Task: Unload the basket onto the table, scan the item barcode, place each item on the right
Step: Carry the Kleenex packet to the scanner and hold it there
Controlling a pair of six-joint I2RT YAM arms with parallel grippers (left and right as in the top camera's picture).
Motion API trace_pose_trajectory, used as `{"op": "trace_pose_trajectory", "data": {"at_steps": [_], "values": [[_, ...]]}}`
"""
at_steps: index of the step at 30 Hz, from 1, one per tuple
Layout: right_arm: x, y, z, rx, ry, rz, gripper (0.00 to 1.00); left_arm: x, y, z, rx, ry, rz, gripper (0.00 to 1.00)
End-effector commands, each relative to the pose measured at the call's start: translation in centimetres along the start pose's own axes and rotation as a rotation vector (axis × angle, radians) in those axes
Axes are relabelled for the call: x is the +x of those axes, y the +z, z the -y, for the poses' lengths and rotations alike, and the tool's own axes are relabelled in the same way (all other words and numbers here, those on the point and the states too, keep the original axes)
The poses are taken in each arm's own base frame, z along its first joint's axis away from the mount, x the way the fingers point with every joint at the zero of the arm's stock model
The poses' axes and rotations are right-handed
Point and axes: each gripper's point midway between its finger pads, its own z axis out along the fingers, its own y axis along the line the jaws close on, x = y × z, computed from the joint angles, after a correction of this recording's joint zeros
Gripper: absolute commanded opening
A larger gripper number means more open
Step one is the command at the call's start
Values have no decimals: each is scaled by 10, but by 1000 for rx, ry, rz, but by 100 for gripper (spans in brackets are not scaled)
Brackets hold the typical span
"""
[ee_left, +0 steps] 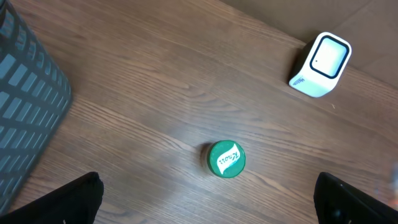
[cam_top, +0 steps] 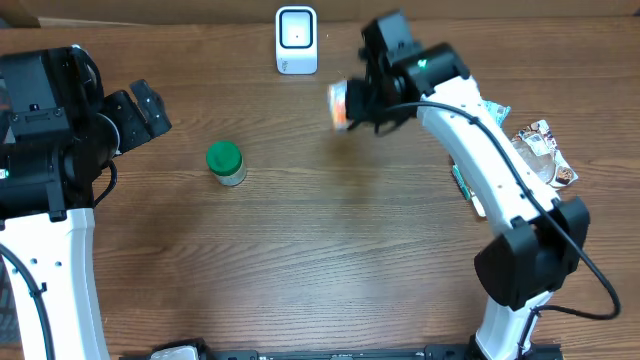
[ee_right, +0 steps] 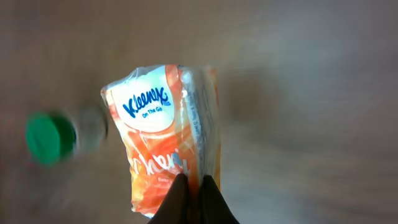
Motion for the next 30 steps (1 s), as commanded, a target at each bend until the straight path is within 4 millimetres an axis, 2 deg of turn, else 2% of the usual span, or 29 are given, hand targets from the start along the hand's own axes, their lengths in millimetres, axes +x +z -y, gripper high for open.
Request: {"op": "trace_pose_trajectory", "data": {"at_steps": [1, 4, 8, 10, 11, 12, 15, 18, 19, 20, 24, 30], "values": [[-61, -56, -1, 225, -136, 326, 4, -1, 1, -2, -9, 5, 0, 100], [-95, -75, -17, 367, -264, 538, 4, -1, 1, -2, -10, 5, 0, 100], [-126, -68, -46, 500, -459, 693, 4, -1, 1, -2, -9, 5, 0, 100], [-140, -52, -55, 570, -558, 730, 4, -1, 1, -2, -10, 5, 0, 99], [-148, -37, -57, 625, -629, 739, 4, -1, 1, -2, -10, 5, 0, 100], [-151, -31, -58, 653, -662, 742, 4, -1, 1, -2, -9, 5, 0, 100], [-161, 5, -56, 747, -759, 743, 4, -1, 1, -2, -10, 5, 0, 100], [-168, 53, -53, 815, -871, 738, 4, -1, 1, -2, -10, 5, 0, 100], [-169, 58, -53, 822, -883, 739, 4, -1, 1, -2, -10, 5, 0, 100], [-170, 73, -52, 829, -887, 753, 4, -1, 1, -2, -10, 5, 0, 99], [-169, 109, -54, 852, -987, 761, 4, -1, 1, -2, -10, 5, 0, 100], [-160, 149, -49, 836, -1082, 724, 4, -1, 1, -2, -9, 5, 0, 100]]}}
